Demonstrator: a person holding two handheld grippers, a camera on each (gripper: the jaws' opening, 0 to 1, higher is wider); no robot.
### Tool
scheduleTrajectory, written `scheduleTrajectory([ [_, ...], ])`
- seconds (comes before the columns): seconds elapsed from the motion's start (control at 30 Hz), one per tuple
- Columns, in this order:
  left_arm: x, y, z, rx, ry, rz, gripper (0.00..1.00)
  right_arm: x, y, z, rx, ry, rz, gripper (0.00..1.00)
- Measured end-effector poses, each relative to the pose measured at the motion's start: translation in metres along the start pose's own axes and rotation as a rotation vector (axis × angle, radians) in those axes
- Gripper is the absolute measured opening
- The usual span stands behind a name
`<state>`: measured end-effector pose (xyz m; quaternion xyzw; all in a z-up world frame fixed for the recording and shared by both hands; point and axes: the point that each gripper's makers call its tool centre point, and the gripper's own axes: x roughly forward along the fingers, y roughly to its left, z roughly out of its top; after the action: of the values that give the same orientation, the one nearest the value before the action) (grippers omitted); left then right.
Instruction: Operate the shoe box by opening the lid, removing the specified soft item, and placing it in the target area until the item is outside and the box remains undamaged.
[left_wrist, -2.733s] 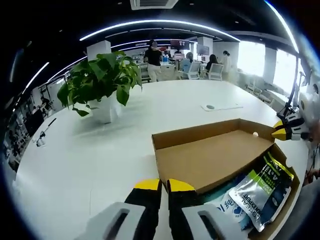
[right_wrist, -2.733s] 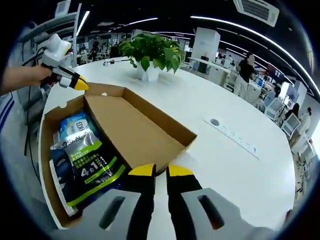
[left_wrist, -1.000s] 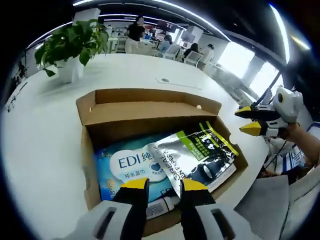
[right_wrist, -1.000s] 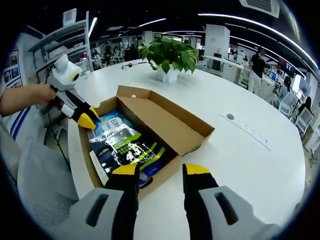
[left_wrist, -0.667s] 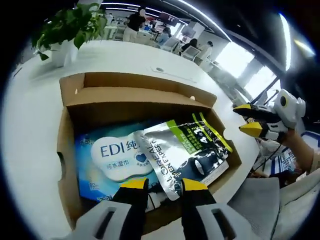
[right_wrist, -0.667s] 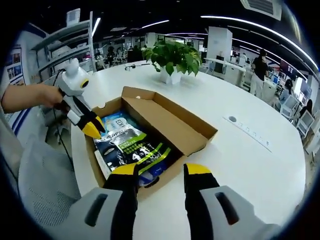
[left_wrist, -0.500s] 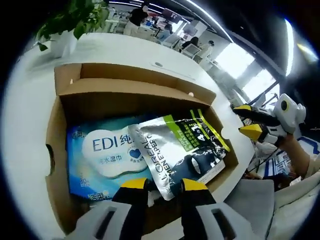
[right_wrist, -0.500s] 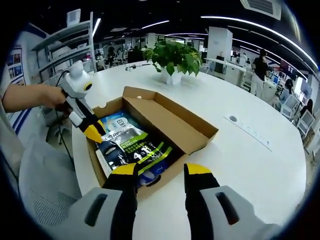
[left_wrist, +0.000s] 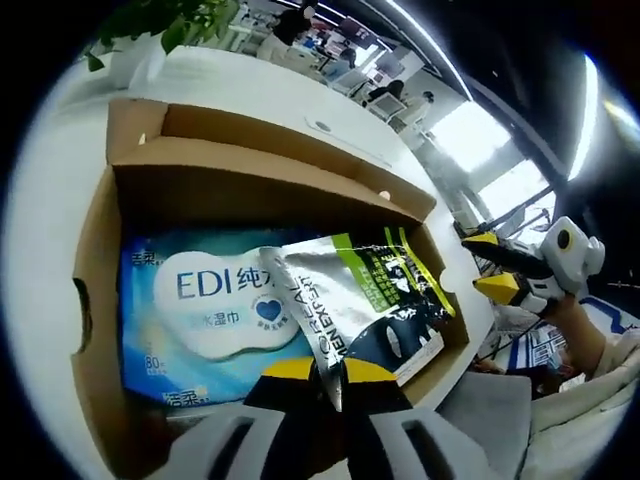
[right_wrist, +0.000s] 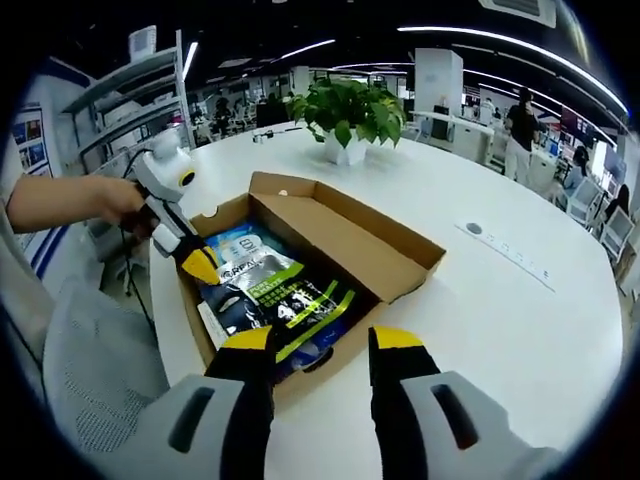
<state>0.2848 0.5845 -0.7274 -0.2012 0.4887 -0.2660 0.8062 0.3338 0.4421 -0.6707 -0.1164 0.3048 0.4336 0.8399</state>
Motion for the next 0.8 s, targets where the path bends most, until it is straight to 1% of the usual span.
scheduleTrajectory([
  [0.1,-0.003,-0.002,0.002,-0.014,-0.013,-0.018,0.01,0.004,0.002,0.0,0.006,0.005,0.01,0.35],
  [0.27,-0.009,-0.003,0.004,-0.022,-0.029,-0.022,0.0,0.014,0.006,0.003,0.01,0.016,0.032,0.35],
  [0.43,-0.016,0.003,0.006,0.017,-0.05,0.003,0.0,0.026,0.012,0.006,0.01,0.032,0.065,0.37],
  [0.5,-0.019,0.005,0.006,0.017,-0.054,0.007,0.0,0.033,0.014,0.007,-0.002,0.032,0.078,0.36],
  [0.57,-0.022,0.005,0.007,0.026,-0.056,0.009,0.0,0.039,0.015,0.005,0.006,0.053,0.087,0.36],
  [0.8,-0.03,0.008,0.011,0.056,-0.077,0.018,0.0,0.057,0.017,0.003,-0.016,0.085,0.108,0.36],
])
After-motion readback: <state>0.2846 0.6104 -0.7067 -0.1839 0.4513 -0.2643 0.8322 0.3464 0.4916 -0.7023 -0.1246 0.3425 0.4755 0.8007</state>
